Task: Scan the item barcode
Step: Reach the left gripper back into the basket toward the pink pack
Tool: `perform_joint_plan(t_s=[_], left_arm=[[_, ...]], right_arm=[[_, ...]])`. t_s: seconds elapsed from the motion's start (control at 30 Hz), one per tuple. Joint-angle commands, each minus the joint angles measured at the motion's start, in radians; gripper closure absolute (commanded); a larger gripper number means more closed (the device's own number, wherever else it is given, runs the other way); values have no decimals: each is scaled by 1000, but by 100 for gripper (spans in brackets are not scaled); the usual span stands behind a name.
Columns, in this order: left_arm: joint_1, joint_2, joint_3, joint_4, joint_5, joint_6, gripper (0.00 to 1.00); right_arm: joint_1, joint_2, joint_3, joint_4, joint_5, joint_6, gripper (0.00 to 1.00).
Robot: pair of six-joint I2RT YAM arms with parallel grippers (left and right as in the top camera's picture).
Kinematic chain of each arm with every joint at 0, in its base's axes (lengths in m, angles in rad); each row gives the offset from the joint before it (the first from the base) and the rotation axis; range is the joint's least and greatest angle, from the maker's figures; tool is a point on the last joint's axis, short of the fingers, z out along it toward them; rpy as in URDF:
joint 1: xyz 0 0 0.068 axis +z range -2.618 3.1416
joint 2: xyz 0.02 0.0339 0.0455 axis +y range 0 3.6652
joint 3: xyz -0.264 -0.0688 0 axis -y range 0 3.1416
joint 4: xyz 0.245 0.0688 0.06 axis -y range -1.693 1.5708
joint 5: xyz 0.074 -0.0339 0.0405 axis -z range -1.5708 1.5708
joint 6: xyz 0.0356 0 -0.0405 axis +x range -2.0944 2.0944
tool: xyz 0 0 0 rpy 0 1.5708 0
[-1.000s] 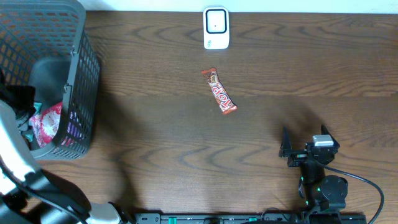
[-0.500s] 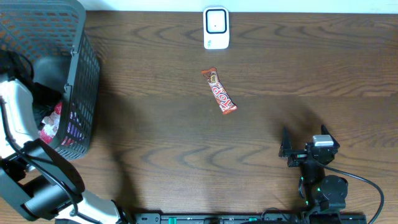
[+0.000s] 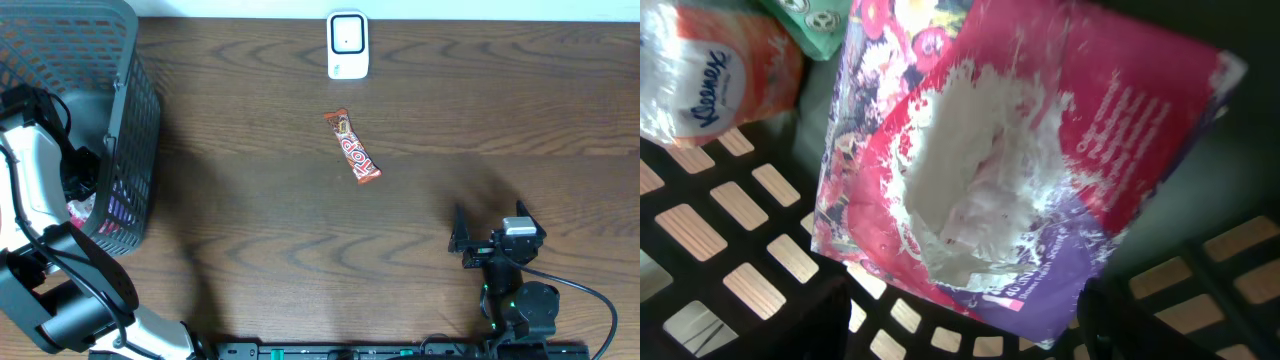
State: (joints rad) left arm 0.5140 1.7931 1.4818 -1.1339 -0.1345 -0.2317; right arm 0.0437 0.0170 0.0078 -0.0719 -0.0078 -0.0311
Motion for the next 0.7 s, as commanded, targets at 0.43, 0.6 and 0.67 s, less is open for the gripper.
perform_joint_plan(t_s=[0.43, 0.6, 0.67], left_arm=[[-9, 0, -281, 239, -4, 36, 32], [-9, 0, -343, 315, -5, 36, 64], [-9, 0, -344, 328, -5, 36, 76]], right_arm=[[5, -5, -2, -3, 2, -4, 1], [5, -5, -2, -3, 2, -4, 1], [5, -5, -2, -3, 2, -4, 1]])
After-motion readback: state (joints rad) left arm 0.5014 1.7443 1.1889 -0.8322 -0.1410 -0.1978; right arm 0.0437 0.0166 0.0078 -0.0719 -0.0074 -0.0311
